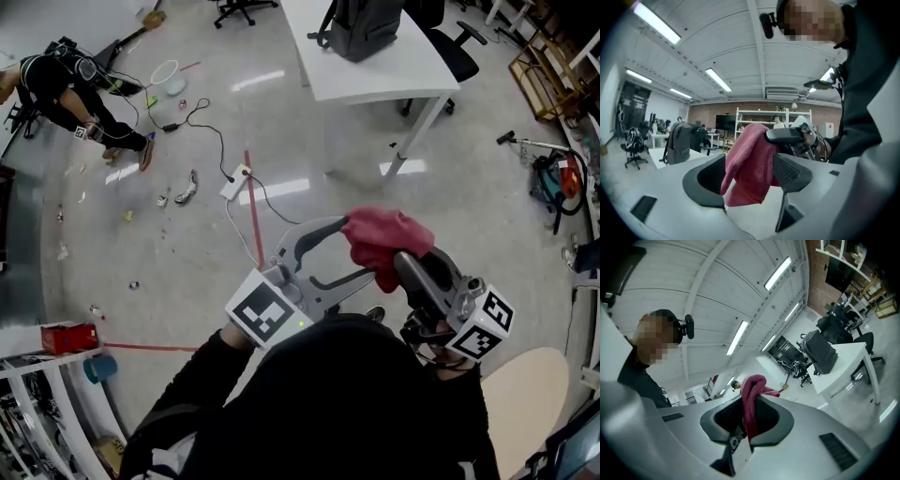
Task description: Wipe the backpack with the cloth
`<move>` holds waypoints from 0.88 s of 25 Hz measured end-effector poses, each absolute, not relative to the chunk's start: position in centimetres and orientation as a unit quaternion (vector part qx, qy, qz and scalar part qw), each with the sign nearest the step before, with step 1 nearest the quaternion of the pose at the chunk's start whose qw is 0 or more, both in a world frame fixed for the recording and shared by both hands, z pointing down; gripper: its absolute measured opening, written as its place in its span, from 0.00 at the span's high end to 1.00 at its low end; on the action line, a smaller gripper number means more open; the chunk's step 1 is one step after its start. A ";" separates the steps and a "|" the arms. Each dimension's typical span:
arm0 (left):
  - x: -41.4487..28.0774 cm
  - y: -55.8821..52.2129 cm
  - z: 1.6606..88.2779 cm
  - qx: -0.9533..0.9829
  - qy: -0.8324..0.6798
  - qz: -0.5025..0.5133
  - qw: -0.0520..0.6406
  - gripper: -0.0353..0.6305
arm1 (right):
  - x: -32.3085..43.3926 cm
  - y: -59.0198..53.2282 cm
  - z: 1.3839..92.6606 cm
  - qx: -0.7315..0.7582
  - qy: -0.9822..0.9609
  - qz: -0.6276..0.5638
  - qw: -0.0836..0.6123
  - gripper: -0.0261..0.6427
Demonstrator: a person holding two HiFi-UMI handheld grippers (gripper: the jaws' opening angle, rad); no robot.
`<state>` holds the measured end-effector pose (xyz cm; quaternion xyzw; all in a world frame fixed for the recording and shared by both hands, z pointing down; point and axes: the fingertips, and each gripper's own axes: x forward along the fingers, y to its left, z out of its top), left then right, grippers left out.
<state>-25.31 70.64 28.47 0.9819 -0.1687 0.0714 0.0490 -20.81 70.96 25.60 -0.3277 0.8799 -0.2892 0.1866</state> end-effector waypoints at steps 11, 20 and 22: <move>-25.2 72.1 27.4 0.976 -0.133 -0.016 0.174 0.81 | -18.6 72.9 23.6 -0.282 0.883 -0.296 0.231 0.69; -26.2 74.4 27.1 0.978 -0.006 -0.031 0.205 0.81 | -24.3 72.5 25.5 -0.195 0.897 -0.341 0.204 0.39; -27.5 74.3 28.0 0.976 0.006 -0.025 0.217 0.81 | -26.0 72.3 26.0 -0.182 0.896 -0.349 0.205 0.39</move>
